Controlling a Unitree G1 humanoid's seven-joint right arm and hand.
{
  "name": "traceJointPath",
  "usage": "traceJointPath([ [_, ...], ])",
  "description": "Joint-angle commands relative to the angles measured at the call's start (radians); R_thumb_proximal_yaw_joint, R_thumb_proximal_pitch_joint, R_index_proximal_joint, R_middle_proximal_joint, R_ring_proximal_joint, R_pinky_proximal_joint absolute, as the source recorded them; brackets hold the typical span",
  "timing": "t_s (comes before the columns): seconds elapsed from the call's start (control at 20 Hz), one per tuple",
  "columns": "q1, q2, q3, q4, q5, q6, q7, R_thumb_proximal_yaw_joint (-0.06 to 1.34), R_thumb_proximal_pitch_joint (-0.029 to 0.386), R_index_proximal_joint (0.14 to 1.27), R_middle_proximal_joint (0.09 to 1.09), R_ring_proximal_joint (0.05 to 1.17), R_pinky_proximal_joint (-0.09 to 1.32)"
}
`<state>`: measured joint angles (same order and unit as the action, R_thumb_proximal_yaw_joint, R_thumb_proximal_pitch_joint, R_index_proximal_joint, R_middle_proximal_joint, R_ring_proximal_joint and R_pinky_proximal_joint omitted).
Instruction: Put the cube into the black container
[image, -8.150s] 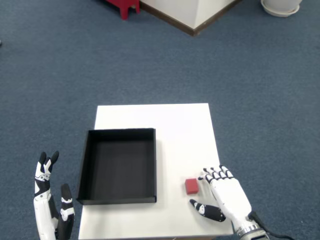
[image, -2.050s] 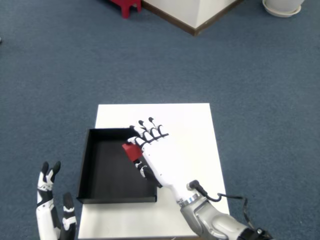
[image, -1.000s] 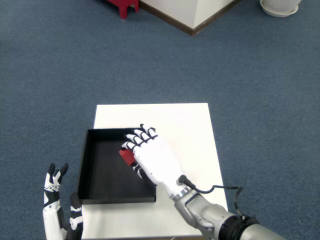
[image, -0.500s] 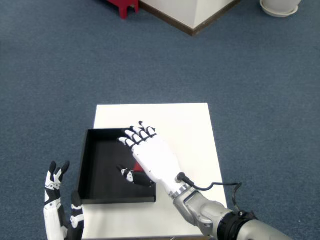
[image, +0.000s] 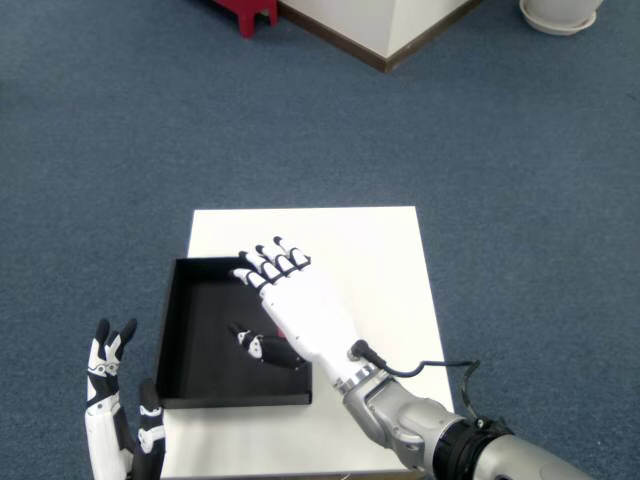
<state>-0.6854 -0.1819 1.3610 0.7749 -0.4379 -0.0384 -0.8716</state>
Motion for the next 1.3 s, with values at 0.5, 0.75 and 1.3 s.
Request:
traceJointPath([
  [0.5,0.175,-0.344,-0.191,-0.452,0.197,-0.208,-0.224,0.26,0.128,0.29,0.19,0.21,0.04],
  [0.75,0.29,-0.458,-0.222,-0.424,0.281,-0.371,-0.298,0.22,0.156,0.3,0.21,0.24,0.09],
  [1.3,0.478,-0.477,-0.247,-0.044,0.598,-1.097,-0.283,0.0,0.324,0.26,0.27,0.31,0.22],
])
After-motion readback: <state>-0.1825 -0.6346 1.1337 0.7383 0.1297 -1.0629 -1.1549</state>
